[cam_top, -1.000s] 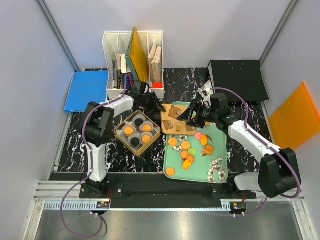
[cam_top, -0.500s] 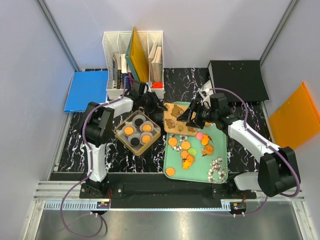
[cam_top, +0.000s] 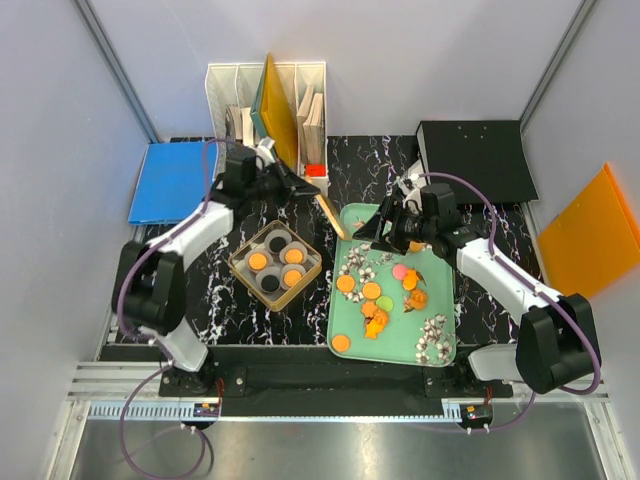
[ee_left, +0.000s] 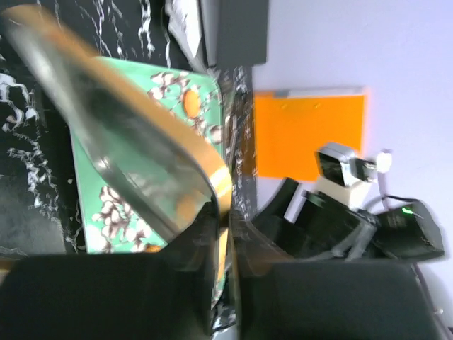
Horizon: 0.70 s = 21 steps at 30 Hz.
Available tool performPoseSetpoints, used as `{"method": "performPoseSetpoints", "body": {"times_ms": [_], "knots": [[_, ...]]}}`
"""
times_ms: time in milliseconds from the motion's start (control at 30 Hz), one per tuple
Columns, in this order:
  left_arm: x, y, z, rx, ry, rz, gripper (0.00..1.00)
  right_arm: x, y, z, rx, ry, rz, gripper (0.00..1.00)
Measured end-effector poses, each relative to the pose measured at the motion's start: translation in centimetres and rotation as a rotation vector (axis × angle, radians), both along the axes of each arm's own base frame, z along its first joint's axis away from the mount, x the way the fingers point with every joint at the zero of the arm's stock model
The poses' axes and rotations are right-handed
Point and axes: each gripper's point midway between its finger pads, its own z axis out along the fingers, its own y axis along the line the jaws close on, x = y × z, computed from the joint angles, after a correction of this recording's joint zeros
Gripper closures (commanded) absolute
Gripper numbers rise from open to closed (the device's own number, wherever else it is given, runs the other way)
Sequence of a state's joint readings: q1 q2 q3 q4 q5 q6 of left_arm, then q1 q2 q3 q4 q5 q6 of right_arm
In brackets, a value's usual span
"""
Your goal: Pack the cookies
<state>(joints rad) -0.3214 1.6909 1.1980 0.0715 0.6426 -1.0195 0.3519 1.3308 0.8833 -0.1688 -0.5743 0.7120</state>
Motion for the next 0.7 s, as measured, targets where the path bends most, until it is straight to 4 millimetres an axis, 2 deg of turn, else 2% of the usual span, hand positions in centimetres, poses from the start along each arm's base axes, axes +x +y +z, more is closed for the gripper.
{"method": "performPoseSetpoints", "body": {"times_ms": [67, 233, 367, 533, 700], "knots": [[-0.8, 1.3, 1.4, -0.016, -0.026, 0.03, 1.0, -0.1, 0.1, 0.1, 0.003, 0.0, 0.004, 0.22], [-2.3, 6.5, 4.1, -0.035, -0.085, 0.149, 1.0, -0.1, 0.2, 0.3, 0.01, -0.001, 0.012, 0.23], [-4.1, 8.4, 5.2, -0.044, -0.124, 0.191, 1.0, 0.0, 0.3, 0.4, 0.013, -0.001, 0.017, 0.23], [-6.6, 9.7, 4.3, -0.044, -0.121, 0.216, 1.0, 0.2, 0.3, -0.7, 0.004, 0.03, 0.017, 0.24], [-8.6, 10.9, 0.7, -0.031, -0.043, 0.249, 1.0, 0.4, 0.4, -1.5, -0.003, 0.054, 0.016, 0.24]]}}
